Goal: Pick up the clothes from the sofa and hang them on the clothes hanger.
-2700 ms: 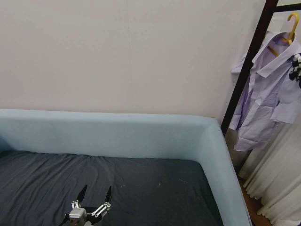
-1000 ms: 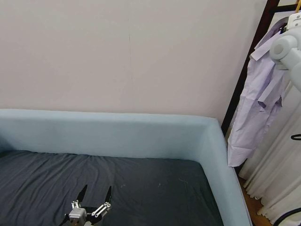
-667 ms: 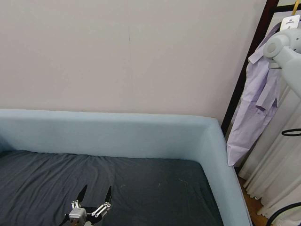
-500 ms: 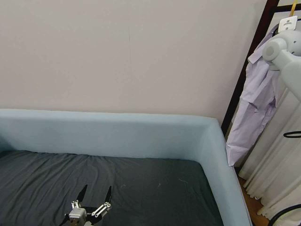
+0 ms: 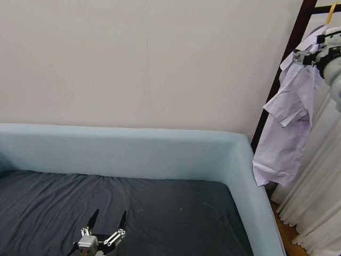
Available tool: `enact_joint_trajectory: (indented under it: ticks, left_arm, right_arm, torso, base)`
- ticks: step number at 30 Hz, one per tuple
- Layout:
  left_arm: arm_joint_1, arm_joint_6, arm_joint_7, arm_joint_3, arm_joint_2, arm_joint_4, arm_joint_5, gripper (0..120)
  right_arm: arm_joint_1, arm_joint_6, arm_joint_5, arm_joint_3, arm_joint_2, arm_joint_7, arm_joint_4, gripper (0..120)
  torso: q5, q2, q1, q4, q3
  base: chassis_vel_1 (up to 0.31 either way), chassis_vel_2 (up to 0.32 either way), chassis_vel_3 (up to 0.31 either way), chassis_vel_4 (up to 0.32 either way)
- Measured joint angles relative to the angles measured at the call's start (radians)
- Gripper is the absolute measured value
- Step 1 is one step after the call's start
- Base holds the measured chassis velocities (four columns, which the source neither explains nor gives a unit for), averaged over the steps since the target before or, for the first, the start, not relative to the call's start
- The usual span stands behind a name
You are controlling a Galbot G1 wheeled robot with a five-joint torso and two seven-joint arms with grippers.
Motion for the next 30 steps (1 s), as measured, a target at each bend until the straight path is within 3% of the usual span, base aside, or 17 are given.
enact_joint_trajectory:
  ticks: [7,13,15,23,26,27,30]
  left_arm:
    - [0.0,0.0,0.0,0.0,0.0,0.0,0.0,100]
    - [0.0,0.0,0.0,0.0,0.0,0.0,0.0,100]
    - [0.0,0.0,0.0,0.0,0.0,0.0,0.0,100]
    - [0.0,0.0,0.0,0.0,0.0,0.0,0.0,100]
    - [0.0,0.0,0.0,0.0,0.0,0.0,0.0,100]
    - [0.0,0.0,0.0,0.0,0.0,0.0,0.0,100]
    - [0.0,0.0,0.0,0.0,0.0,0.0,0.0,100]
  right_arm:
    - [-0.173,0.092,0.163,0.106,-0.033,-0.005,0.162,100]
    - [-0.335,0.139,0.199,0.116,0.078,0.017,0.235,100]
    - [-0.436,0.151,0.14,0.117,0.144,0.018,0.227,100]
    - [-0.693,0.188,-0.071,0.148,0.258,0.004,0.136,100]
    - [-0.91,0.257,-0.256,0.254,0.358,-0.051,0.074,100]
    - [-0.91,0.257,-0.256,0.254,0.358,-0.051,0.074,100]
    - [-1.107,0.363,-0.477,0.426,0.45,-0.129,0.05,100]
  torso:
    - [-0.0017,0.0,0.0,0.0018,0.0]
    - [-0.0012,0.0,0.0,0.0015,0.0]
    - [-0.001,0.0,0.0,0.0015,0.0]
    - [-0.0014,0.0,0.0,0.001,0.0]
    - [-0.0008,0.0,0.0,0.0014,0.0]
    - [-0.0008,0.0,0.0,0.0014,0.0]
    - [-0.0012,0.0,0.0,0.0014,0.0]
  base:
    - [0.0,0.0,0.0,0.0]
    - [0.0,0.0,0.0,0.0]
    - [0.0,0.0,0.0,0.0]
    - [0.0,0.0,0.0,0.0]
    - [0.0,0.0,0.0,0.0]
    - [0.0,0.0,0.0,0.0]
    - [0.0,0.0,0.0,0.0]
